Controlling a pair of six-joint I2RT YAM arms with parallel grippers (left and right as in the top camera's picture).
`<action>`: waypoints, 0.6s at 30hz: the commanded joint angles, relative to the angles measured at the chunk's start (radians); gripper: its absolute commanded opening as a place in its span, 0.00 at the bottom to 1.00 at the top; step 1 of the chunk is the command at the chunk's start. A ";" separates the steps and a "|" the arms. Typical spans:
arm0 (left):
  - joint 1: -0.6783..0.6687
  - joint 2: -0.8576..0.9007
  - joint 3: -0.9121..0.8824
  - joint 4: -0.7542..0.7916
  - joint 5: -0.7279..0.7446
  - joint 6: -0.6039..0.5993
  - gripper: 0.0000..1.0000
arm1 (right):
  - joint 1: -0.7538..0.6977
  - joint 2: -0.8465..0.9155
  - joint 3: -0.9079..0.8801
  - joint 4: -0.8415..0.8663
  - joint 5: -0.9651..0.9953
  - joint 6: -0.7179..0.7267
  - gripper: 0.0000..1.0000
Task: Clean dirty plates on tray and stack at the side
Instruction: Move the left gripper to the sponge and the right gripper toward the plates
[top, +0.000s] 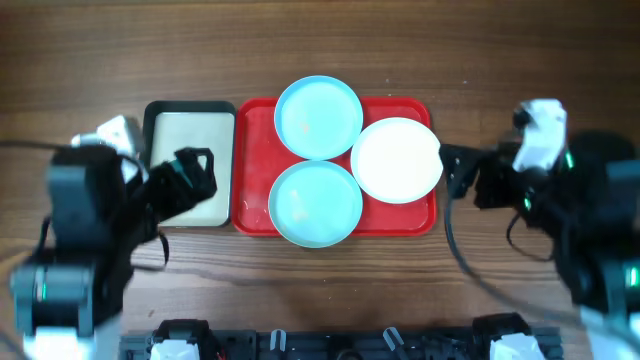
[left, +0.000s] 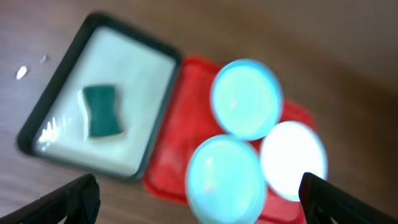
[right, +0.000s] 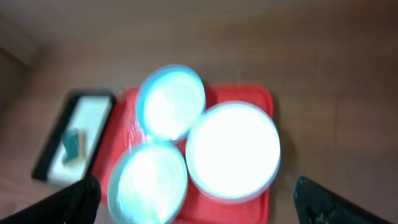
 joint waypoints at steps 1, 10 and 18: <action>-0.005 0.150 0.053 -0.034 -0.030 0.023 1.00 | -0.002 0.183 0.114 -0.044 -0.018 -0.044 1.00; -0.005 0.360 0.053 -0.071 -0.090 0.023 0.98 | 0.039 0.463 0.093 -0.094 -0.167 -0.058 0.64; -0.002 0.447 0.052 -0.072 -0.156 0.005 0.73 | 0.222 0.650 0.068 -0.091 -0.037 -0.072 0.43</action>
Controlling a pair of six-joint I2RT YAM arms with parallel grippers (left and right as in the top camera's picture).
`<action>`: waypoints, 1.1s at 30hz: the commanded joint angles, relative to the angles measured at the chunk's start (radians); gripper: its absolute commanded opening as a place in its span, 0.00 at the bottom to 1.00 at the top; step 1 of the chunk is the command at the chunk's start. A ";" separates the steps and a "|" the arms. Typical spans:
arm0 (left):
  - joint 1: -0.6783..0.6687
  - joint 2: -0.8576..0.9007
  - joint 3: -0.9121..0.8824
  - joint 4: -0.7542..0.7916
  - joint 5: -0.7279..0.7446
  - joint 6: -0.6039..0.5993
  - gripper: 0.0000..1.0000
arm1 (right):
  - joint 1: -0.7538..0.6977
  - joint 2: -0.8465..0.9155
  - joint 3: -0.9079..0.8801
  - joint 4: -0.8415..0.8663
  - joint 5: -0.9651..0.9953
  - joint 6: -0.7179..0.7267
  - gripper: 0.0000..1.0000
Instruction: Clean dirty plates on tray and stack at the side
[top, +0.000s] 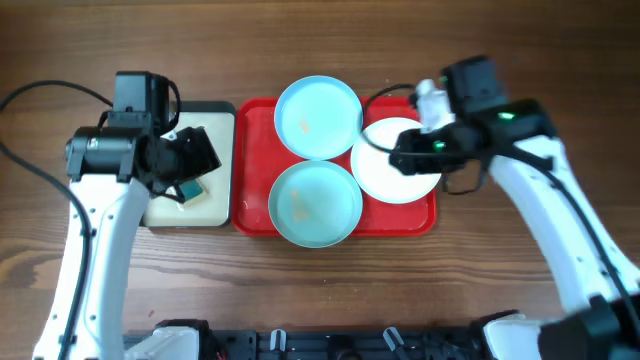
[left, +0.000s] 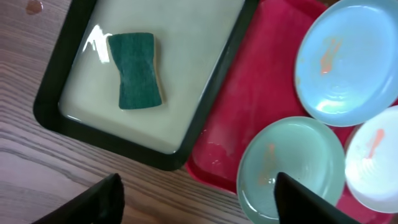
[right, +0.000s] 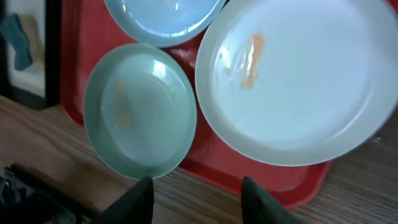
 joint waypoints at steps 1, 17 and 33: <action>0.001 0.035 0.015 -0.003 -0.082 -0.030 0.73 | 0.080 0.105 -0.014 0.006 0.047 -0.015 0.41; 0.069 0.092 0.014 -0.002 -0.111 -0.055 0.66 | 0.209 0.383 -0.014 0.108 0.053 -0.016 0.28; 0.069 0.093 0.014 -0.001 -0.125 -0.055 0.64 | 0.261 0.415 -0.020 0.144 0.162 0.078 0.13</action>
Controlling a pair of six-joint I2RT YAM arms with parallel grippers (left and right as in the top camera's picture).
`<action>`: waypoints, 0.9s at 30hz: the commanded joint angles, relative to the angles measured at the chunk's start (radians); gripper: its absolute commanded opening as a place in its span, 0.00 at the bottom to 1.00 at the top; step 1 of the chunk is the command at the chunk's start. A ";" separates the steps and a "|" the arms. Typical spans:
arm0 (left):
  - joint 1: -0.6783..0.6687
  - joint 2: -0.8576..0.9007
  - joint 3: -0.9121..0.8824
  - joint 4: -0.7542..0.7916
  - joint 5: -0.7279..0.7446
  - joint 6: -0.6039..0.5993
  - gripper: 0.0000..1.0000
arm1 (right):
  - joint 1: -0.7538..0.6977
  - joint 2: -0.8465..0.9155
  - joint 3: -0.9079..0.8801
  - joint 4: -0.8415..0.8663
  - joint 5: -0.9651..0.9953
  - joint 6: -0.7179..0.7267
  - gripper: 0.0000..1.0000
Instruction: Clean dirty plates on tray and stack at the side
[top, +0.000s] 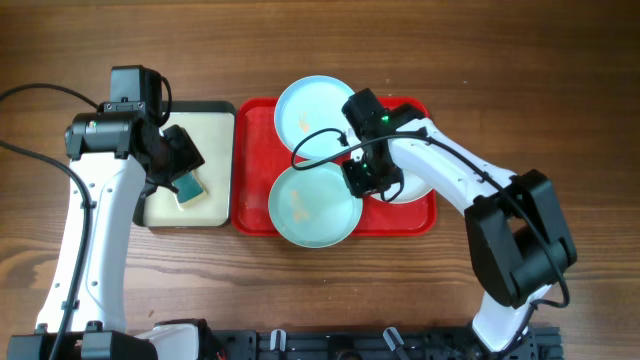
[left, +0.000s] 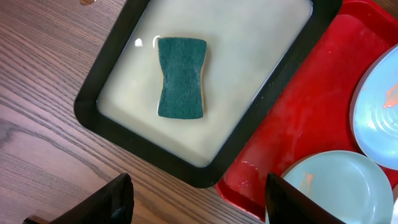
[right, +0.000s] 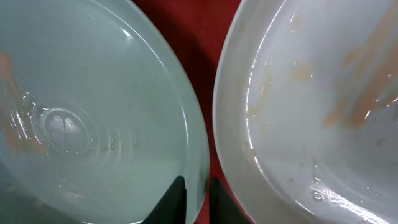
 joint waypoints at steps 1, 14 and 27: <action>0.005 0.008 0.014 0.000 -0.043 -0.010 0.65 | 0.024 0.014 -0.021 0.003 0.023 0.053 0.14; 0.005 0.008 0.014 0.000 -0.045 -0.010 0.64 | 0.043 0.014 -0.063 0.059 0.019 0.079 0.21; 0.005 0.008 0.014 -0.008 -0.044 -0.010 0.61 | 0.043 0.014 -0.016 0.087 0.024 0.076 0.20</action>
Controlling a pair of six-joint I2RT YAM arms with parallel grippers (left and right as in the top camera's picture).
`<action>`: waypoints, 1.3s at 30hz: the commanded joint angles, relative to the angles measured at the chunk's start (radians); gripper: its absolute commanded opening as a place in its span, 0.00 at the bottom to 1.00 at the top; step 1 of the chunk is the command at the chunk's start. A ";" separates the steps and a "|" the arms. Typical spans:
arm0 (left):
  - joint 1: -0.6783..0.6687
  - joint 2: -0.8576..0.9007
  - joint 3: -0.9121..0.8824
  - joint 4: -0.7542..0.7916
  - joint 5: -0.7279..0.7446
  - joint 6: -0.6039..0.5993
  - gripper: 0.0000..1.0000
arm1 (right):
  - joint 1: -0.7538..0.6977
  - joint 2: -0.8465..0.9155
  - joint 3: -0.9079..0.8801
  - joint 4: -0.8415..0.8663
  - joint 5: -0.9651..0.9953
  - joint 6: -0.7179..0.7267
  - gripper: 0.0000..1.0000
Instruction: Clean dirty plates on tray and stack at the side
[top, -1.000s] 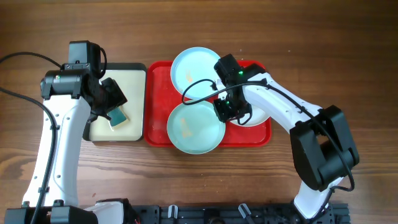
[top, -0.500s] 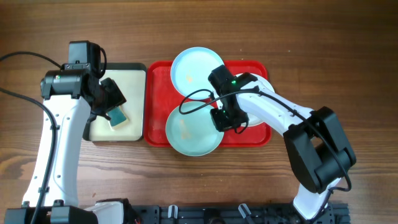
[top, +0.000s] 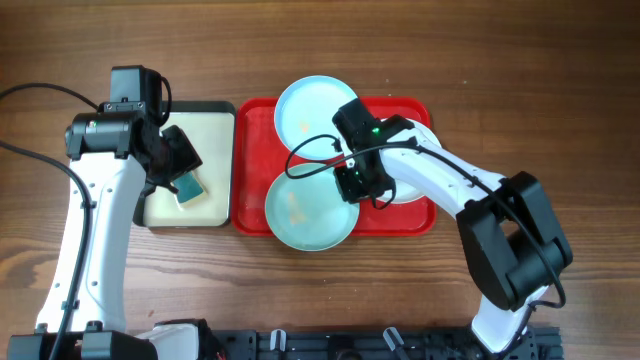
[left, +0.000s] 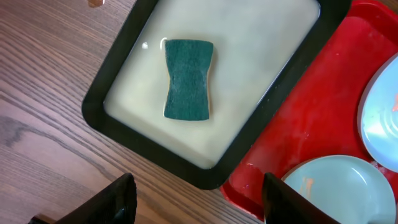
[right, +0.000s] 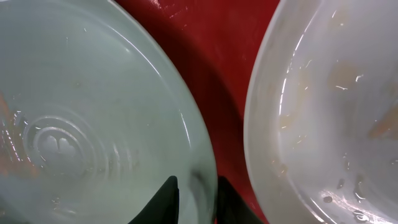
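Note:
Three dirty plates lie on the red tray (top: 252, 150): a light blue plate (top: 318, 117) at the back, a pale green plate (top: 305, 208) in front, and a white plate (right: 329, 112) at the right, mostly hidden under my right arm in the overhead view. My right gripper (right: 194, 194) is shut on the green plate's (right: 93, 124) right rim, one finger inside and one outside. A green sponge (left: 188, 88) lies in the black basin (left: 93, 106) of pale liquid. My left gripper (left: 199, 208) hangs open above the basin's near edge, holding nothing.
The basin (top: 190, 105) stands directly left of the red tray on the wooden table (top: 560, 80). The plates carry orange smears. The three plates lie close together, rims nearly touching. A small brown speck lies on the wood beyond the basin.
The green plate sits slightly further left and toward the front, with my right gripper on its rim shifted the same way. My left gripper has barely moved above the basin.
Both arms first stood at the table's sides, grippers open, high above the scene. Then the left was over the basin and the right open above the white plate. Later the right gripper was down on the green plate's right rim, and now the plate has shifted a little.

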 joint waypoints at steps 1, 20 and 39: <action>0.005 0.008 0.014 -0.004 -0.021 -0.009 0.61 | 0.003 0.013 0.036 0.000 0.014 0.002 0.21; 0.005 0.008 0.014 -0.009 -0.021 -0.009 0.60 | 0.003 0.013 0.042 -0.031 0.058 0.003 0.09; 0.005 0.008 -0.087 -0.011 -0.022 -0.038 0.61 | 0.003 0.013 0.042 -0.029 0.058 0.000 0.05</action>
